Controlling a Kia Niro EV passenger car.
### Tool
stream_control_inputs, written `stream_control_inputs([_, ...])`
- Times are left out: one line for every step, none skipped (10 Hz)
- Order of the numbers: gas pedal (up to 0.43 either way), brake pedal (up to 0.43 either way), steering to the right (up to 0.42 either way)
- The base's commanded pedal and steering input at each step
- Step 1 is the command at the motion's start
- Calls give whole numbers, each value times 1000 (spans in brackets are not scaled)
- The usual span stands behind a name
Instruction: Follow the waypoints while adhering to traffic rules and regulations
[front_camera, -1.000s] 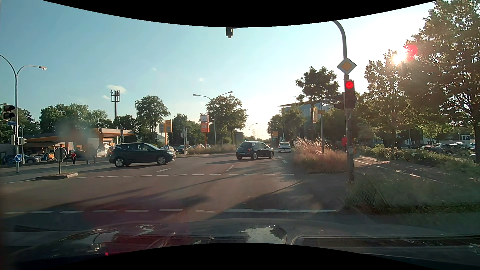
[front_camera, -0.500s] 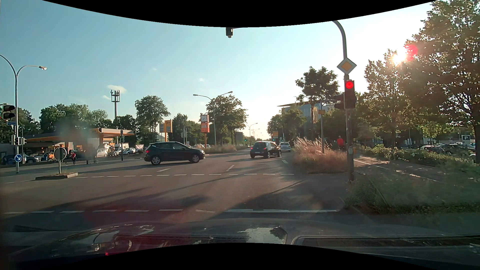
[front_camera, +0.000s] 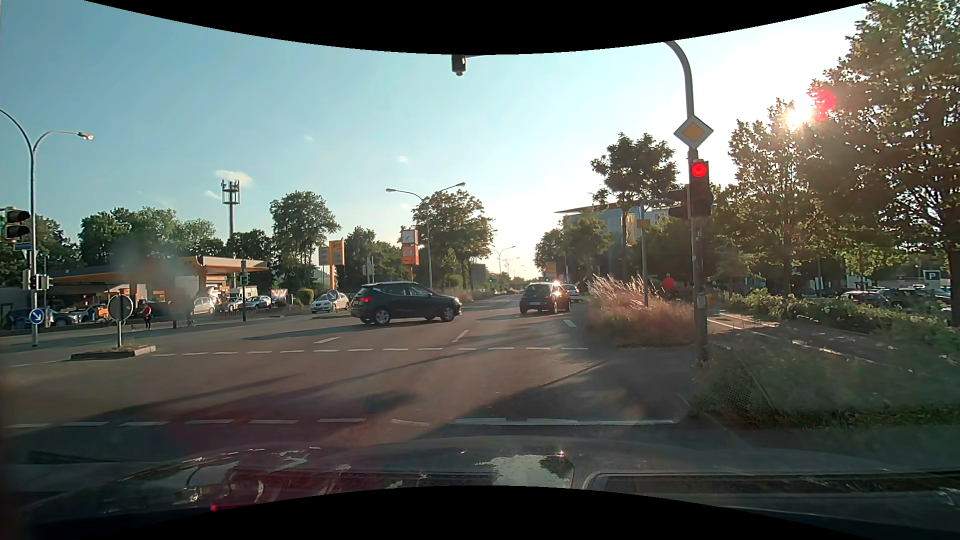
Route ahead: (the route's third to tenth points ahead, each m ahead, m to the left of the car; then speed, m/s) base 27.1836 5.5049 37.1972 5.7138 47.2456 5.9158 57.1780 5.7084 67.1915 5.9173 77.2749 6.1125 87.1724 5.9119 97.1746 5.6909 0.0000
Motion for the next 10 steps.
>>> stream_control_inputs([0,244,15])
stream_control_inputs([0,244,15])
stream_control_inputs([0,244,15])
stream_control_inputs([0,244,15])
stream_control_inputs([0,244,15])
stream_control_inputs([0,244,15])
stream_control_inputs([0,244,15])
stream_control_inputs([0,244,15])
stream_control_inputs([0,244,15])
stream_control_inputs([0,244,15])
